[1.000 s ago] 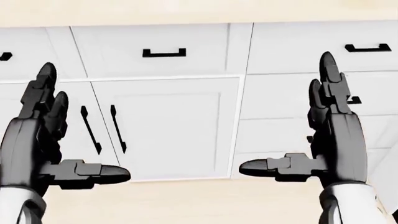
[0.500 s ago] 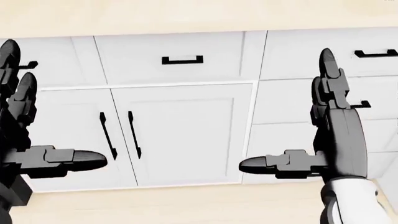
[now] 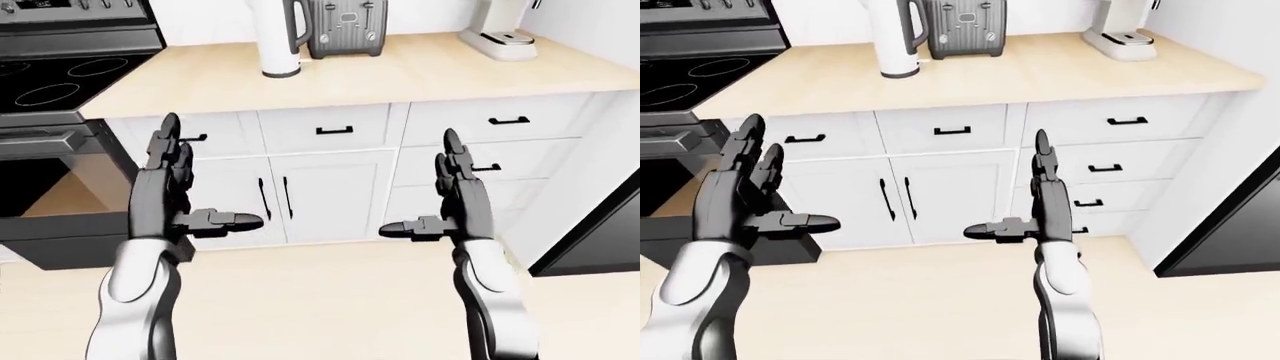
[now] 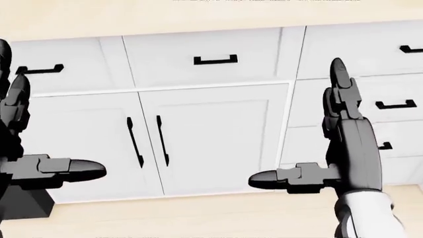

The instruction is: Press down the lever to turn on the electric kettle.

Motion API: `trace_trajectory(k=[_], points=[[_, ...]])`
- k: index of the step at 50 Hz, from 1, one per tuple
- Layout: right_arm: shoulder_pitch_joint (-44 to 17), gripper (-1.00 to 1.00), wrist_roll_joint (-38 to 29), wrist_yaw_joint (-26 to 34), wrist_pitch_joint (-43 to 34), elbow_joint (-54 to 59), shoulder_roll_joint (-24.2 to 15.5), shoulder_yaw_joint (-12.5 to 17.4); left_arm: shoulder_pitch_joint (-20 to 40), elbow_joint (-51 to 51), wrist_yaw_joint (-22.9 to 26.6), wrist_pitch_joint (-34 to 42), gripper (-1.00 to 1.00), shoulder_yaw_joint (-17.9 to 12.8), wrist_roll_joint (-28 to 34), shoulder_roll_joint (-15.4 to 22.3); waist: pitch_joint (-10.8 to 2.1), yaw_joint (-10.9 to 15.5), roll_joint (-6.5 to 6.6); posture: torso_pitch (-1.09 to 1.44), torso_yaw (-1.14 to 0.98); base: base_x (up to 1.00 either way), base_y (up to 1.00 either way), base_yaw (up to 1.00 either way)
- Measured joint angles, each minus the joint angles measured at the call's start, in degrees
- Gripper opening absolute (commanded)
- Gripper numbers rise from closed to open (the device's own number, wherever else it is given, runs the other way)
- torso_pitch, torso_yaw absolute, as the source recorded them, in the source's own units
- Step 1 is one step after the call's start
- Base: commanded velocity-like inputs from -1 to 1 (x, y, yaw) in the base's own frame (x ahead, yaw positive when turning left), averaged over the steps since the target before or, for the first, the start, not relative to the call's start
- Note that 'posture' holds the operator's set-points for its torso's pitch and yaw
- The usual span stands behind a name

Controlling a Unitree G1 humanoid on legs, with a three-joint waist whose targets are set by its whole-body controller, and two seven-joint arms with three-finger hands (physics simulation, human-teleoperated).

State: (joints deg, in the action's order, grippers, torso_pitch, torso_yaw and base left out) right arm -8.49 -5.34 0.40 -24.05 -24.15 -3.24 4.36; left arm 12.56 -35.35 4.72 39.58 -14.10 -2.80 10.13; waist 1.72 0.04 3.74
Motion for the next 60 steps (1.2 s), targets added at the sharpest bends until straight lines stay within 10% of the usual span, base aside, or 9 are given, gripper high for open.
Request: trace_trajectory(k=[10,16,23,26,39,44,51,60], points=[[-0.4,1.0,-0.1,0.0,-0.1,-1.4,-0.3,0.5,0.7,-1.8,0.0,1.3,1.0,-0.1,0.0,0.2,-0.11,-0.4,-6.99,0.0,0.0,0.0,0.26,0.0],[0.1,1.0,0.0,-0.3,-1.3,-0.5,-0.6,1.6,0.6,-1.5,0.4,2.7,1.0,0.7,-0.5,-0.1,-0.53,-0.7,-5.91,0.0,0.0,0.0,0.26,0.0],[-0.3,1.0,0.0,-0.4,-0.3,-1.9,-0.1,0.7,2.5,-4.4,0.0,3.2,1.0,-0.3,-1.0,1.2,-0.36,-1.3,0.37,0.0,0.0,0.02,0.14,0.0],[0.1,1.0,0.0,0.4,-1.5,-1.3,-0.1,-0.8,3.4,-3.0,-0.5,6.2,1.0,-0.9,-0.4,2.0,1.16,-0.1,-0.81,0.0,0.0,0.2,0.0,0.0],[-0.6,1.0,-0.8,0.7,-0.7,-1.9,-0.3,-0.3,4.0,-4.3,-0.3,6.3,1.0,-1.1,-0.2,2.0,0.72,0.5,-7.28,0.0,0.0,0.24,0.0,0.0],[0.4,1.0,-1.3,0.2,-2.2,-1.6,-0.5,1.2,3.5,-3.5,0.3,7.0,1.0,0.1,-0.8,1.8,0.89,0.0,-5.79,0.0,0.0,0.25,0.0,0.0],[-0.5,1.0,-1.6,0.4,-2.0,-3.5,-0.4,0.3,4.0,-4.0,0.3,5.6,1.0,-0.8,-0.6,2.2,0.51,-0.8,0.09,0.0,0.0,0.26,0.0,0.0],[-0.5,1.0,-1.3,1.1,-2.8,-3.0,0.0,-0.4,3.3,-3.4,-0.1,6.1,1.0,-1.9,-0.3,2.6,0.77,0.9,-2.17,0.0,0.0,0.26,0.0,0.0]])
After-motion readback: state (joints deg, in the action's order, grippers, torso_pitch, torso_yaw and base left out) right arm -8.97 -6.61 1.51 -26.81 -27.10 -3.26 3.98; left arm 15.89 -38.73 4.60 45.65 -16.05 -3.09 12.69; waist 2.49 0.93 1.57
